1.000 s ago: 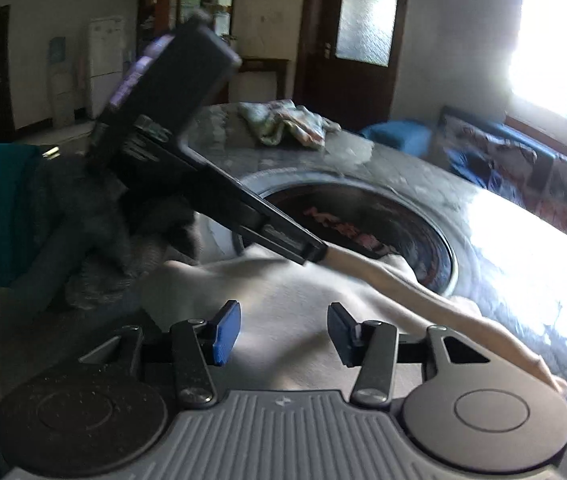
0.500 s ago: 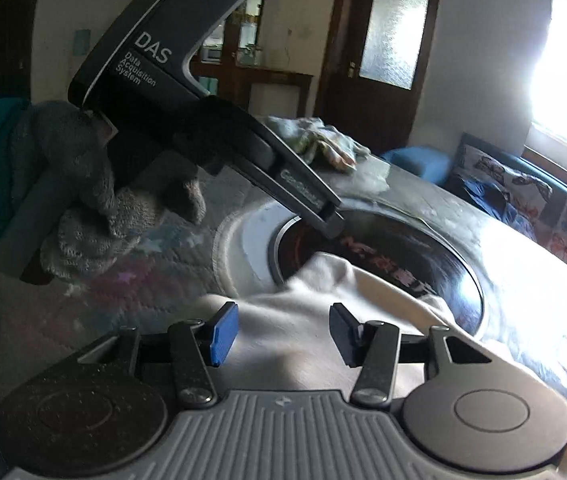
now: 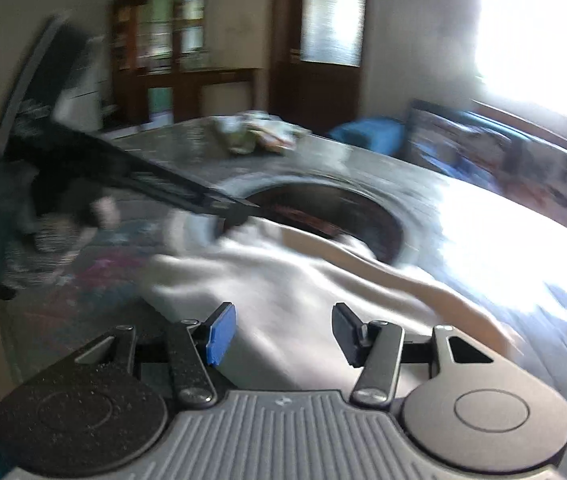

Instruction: Fold clothes

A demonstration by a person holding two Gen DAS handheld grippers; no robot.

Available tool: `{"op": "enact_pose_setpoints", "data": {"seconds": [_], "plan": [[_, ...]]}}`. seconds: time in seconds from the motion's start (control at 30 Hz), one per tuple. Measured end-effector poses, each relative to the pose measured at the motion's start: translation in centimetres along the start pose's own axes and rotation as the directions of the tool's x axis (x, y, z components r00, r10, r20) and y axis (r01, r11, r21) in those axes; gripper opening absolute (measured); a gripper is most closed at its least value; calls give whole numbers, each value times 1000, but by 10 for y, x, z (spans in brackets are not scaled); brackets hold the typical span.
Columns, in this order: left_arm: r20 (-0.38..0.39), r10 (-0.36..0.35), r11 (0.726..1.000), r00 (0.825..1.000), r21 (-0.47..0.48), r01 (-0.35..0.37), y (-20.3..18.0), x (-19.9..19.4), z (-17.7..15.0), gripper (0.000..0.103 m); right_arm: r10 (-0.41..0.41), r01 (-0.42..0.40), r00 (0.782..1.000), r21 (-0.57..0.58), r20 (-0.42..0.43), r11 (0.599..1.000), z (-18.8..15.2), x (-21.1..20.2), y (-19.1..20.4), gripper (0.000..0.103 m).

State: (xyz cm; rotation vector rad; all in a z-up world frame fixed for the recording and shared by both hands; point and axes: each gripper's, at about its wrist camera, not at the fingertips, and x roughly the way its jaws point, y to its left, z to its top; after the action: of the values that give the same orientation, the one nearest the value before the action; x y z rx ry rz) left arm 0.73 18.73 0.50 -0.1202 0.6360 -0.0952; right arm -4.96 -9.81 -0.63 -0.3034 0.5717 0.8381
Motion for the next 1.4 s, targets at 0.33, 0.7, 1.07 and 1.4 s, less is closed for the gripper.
{"op": "enact_pose_setpoints", "data": {"seconds": [0.33, 0.7, 1.07, 1.4], "plan": [[-63, 15, 997, 998, 70, -11, -22, 9, -33, 45, -107, 117, 993, 276, -52, 954, -55, -34, -65, 54], [-61, 25, 998, 998, 56, -22, -22, 11, -23, 45, -94, 93, 995, 337, -14, 937, -36, -16, -86, 53], [-62, 5, 999, 998, 36, -3, -29, 17, -13, 48, -127, 118, 992, 338, 4, 934, -12, 4, -102, 51], [-65, -8, 994, 998, 111, 15, -52, 17, -20, 51, -202, 188, 979, 425, -12, 885, -21, -3, -137, 49]]}}
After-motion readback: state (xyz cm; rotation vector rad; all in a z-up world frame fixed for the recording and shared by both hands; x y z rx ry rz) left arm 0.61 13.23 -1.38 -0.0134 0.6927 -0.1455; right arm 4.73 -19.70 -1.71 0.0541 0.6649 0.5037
